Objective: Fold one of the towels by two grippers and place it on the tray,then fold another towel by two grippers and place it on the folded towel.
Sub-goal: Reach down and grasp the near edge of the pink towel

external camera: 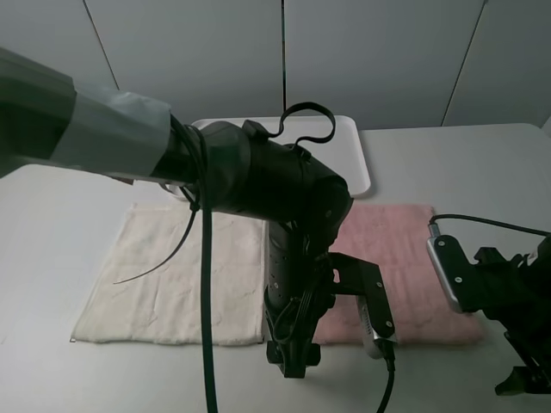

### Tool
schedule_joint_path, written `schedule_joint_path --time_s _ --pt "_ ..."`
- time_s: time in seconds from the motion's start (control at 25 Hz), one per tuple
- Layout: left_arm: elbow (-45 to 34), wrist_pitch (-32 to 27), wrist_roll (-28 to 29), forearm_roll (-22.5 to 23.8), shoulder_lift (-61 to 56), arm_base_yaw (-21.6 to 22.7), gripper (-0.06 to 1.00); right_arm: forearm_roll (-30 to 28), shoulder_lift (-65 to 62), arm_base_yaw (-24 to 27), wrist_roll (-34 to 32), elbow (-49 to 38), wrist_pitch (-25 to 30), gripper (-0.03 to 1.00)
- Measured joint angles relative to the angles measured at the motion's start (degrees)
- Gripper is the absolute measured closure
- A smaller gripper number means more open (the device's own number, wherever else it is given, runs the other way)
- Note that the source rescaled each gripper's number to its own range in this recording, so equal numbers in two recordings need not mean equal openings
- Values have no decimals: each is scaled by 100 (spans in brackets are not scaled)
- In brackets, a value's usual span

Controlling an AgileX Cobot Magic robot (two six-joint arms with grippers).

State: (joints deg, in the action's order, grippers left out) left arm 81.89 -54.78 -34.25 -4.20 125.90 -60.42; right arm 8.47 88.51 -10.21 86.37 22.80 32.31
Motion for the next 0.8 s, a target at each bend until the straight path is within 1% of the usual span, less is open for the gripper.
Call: schedule_joint_path --time_s 0.24,0.8 --pt "0 10 0 0 0 0 -6 0 12 0 11 0 -129 -3" --pt "0 10 0 0 0 0 -6 0 44 0 1 0 -153 -3"
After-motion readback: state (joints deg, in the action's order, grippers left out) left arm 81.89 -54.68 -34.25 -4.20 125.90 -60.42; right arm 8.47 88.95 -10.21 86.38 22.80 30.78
